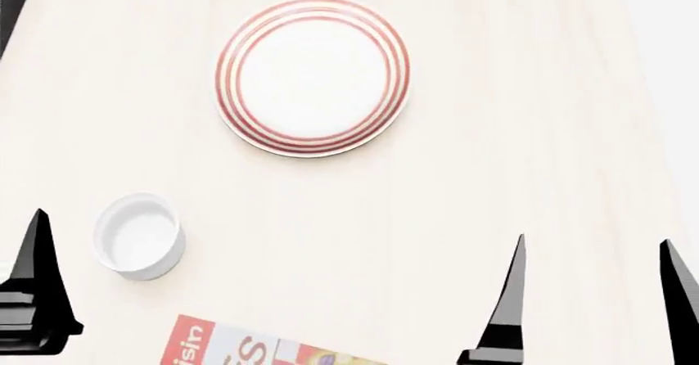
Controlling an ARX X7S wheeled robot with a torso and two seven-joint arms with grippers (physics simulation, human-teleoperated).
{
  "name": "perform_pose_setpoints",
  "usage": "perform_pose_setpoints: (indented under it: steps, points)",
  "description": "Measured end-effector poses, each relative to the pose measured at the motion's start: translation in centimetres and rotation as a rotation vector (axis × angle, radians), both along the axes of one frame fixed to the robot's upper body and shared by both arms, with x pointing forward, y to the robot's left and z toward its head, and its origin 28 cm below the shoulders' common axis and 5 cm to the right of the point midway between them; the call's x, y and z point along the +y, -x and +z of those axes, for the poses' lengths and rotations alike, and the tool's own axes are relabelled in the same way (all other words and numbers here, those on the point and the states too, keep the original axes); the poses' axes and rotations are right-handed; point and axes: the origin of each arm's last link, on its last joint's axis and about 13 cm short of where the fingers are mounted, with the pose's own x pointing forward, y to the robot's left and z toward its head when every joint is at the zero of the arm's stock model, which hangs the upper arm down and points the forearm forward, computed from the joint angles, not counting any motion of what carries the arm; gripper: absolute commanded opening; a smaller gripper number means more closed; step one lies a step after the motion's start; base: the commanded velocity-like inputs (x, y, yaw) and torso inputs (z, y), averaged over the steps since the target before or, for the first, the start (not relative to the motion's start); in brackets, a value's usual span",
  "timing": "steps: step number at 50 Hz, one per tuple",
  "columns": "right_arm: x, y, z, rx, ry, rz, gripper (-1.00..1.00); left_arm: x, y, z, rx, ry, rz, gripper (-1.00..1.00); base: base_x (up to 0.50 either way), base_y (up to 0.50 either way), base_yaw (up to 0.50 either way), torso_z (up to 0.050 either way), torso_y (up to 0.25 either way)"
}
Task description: Pick the akita bowl on the cookies box and place it on the plate.
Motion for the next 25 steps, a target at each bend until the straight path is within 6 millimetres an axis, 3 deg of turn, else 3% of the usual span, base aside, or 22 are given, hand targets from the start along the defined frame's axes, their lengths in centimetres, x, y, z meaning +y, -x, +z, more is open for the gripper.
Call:
perform_pose_setpoints:
  steps: [25]
  points:
    - [0.3, -1.0, 0.6, 0.138, 0.077, 0.107, 1.00, 0.5, -1.7, 0.9, 0.106, -0.066, -0.027, 1.00, 0.00, 0.00, 0.00, 0.000, 0.000]
